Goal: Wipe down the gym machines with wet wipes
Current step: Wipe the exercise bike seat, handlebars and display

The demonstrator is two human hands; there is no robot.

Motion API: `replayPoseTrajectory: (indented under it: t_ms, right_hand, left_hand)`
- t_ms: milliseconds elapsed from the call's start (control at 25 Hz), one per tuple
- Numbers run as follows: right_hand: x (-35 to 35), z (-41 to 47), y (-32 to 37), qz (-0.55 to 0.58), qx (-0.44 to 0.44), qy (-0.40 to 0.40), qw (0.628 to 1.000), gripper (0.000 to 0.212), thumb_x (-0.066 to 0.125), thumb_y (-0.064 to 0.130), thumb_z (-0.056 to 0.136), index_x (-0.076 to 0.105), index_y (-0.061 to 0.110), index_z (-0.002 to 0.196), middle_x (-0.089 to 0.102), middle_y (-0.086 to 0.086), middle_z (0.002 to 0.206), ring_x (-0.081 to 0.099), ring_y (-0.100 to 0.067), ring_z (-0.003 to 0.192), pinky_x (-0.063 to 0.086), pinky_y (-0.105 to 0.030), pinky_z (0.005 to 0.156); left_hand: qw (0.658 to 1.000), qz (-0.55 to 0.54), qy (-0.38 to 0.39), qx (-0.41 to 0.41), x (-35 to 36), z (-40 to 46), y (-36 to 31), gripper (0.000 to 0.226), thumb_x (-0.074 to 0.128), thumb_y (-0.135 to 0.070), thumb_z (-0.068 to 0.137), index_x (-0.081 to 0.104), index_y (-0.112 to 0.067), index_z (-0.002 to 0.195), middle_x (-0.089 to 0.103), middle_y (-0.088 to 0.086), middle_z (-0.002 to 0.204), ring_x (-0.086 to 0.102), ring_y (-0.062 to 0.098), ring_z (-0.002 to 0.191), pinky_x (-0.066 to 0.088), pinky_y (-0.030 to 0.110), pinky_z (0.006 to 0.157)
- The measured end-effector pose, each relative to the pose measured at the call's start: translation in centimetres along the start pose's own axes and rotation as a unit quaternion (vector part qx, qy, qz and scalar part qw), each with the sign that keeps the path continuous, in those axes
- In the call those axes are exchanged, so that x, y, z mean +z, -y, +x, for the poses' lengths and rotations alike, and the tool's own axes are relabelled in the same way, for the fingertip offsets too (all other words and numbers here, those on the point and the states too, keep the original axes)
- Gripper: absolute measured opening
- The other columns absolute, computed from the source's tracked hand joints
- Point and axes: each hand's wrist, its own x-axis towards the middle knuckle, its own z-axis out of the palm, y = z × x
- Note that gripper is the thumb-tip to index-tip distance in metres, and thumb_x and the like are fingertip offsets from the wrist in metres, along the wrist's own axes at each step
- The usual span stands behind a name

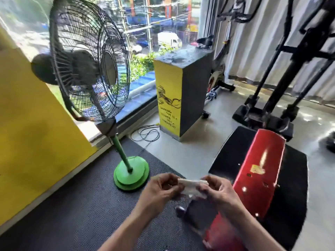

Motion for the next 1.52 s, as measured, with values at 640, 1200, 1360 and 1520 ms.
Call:
replayPoseTrajectory:
  t_ms: [640, 1200, 1360, 1520]
  right_hand:
    - [-0.8, 29.3, 10.3, -0.053, -0.169, -0.343, 0.923, 0.020, 0.067, -0.011, 0.089, 0.074, 0.007, 0.086, 0.074, -0.009, 0.077, 0.068, -0.015, 0.067, 0.058, -0.029, 0.056]
    - [-24.4, 55.9, 15.4, -0.067, -0.184, -0.454, 0.870, 0.031, 0.064, -0.012, 0.091, 0.075, 0.017, 0.089, 0.078, 0.004, 0.097, 0.070, -0.018, 0.058, 0.059, -0.032, 0.054]
    - [-31.1, 64.6, 20.7, -0.084, -0.198, -0.424, 0.880, 0.022, 0.069, -0.010, 0.088, 0.076, 0.008, 0.098, 0.078, -0.001, 0.092, 0.069, -0.016, 0.056, 0.056, -0.026, 0.048]
    - [-36.8, 75.6, 23.2, -0.169, -0.208, -0.351, 0.897, 0.036, 0.074, -0.012, 0.083, 0.079, 0.024, 0.083, 0.076, -0.003, 0.088, 0.071, -0.020, 0.060, 0.056, -0.021, 0.058]
  left_hand:
    - [0.986, 0.063, 0.008, 0.152, -8.1, 45.0, -13.9, 0.023, 0.069, -0.021, 0.099, 0.068, -0.021, 0.123, 0.075, -0.010, 0.102, 0.068, -0.004, 0.086, 0.050, 0.013, 0.074]
    - [0.915, 0.326, 0.054, 0.231, -0.2, 82.3, -19.3, 0.047, 0.075, -0.028, 0.093, 0.058, -0.034, 0.137, 0.065, -0.022, 0.127, 0.061, -0.002, 0.119, 0.046, 0.016, 0.099]
    - [0.908, 0.342, -0.006, 0.241, -1.0, 91.2, -22.0, 0.047, 0.073, -0.032, 0.095, 0.057, -0.034, 0.139, 0.062, -0.021, 0.135, 0.056, -0.001, 0.125, 0.044, 0.027, 0.106]
    - [0.897, 0.376, -0.042, 0.229, -1.7, 100.0, -21.9, 0.049, 0.070, -0.044, 0.094, 0.055, -0.035, 0.140, 0.061, -0.017, 0.139, 0.055, 0.004, 0.129, 0.040, 0.024, 0.108]
